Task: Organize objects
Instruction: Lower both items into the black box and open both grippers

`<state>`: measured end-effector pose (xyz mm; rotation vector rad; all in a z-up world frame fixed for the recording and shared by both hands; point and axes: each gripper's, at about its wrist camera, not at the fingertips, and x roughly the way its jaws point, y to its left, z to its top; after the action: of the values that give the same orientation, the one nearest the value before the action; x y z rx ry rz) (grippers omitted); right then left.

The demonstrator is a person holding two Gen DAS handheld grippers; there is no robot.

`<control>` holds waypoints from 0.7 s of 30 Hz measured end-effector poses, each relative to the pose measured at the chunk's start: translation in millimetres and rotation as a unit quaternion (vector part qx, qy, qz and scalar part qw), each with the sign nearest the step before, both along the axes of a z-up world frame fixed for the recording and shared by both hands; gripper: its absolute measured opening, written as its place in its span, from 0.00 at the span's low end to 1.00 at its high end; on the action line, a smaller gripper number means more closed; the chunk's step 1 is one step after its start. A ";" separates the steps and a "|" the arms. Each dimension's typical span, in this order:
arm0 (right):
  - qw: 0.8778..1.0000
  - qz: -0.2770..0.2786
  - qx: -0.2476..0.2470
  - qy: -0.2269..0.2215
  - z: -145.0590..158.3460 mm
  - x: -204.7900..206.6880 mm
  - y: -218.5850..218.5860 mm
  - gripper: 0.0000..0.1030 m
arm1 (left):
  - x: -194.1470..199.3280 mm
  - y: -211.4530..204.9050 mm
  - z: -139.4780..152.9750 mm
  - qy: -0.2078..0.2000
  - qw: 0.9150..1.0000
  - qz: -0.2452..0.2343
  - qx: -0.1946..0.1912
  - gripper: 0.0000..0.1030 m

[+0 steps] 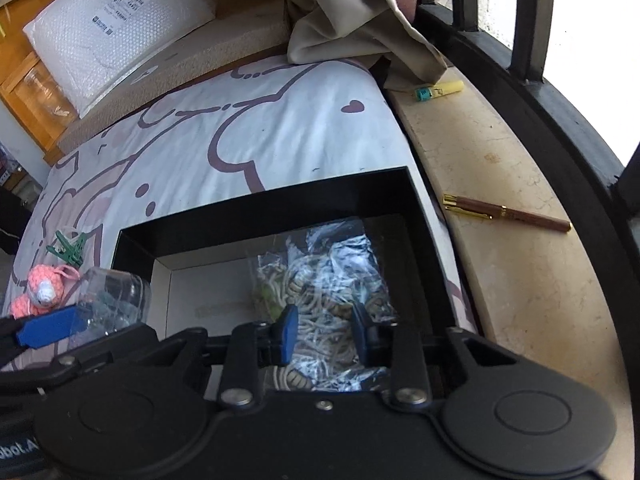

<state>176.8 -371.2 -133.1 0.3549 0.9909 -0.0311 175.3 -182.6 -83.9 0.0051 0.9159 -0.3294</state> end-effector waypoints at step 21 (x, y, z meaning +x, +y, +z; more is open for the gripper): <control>0.998 -0.040 0.042 -0.029 20.5 -25.8 -21.7 0.29 | 4.3 9.7 7.6 -0.012 0.998 0.066 -0.010 0.89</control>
<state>151.0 -392.9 -112.6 0.4700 0.9221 -0.0506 179.6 -172.8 -76.4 -0.0681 0.8839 -0.2158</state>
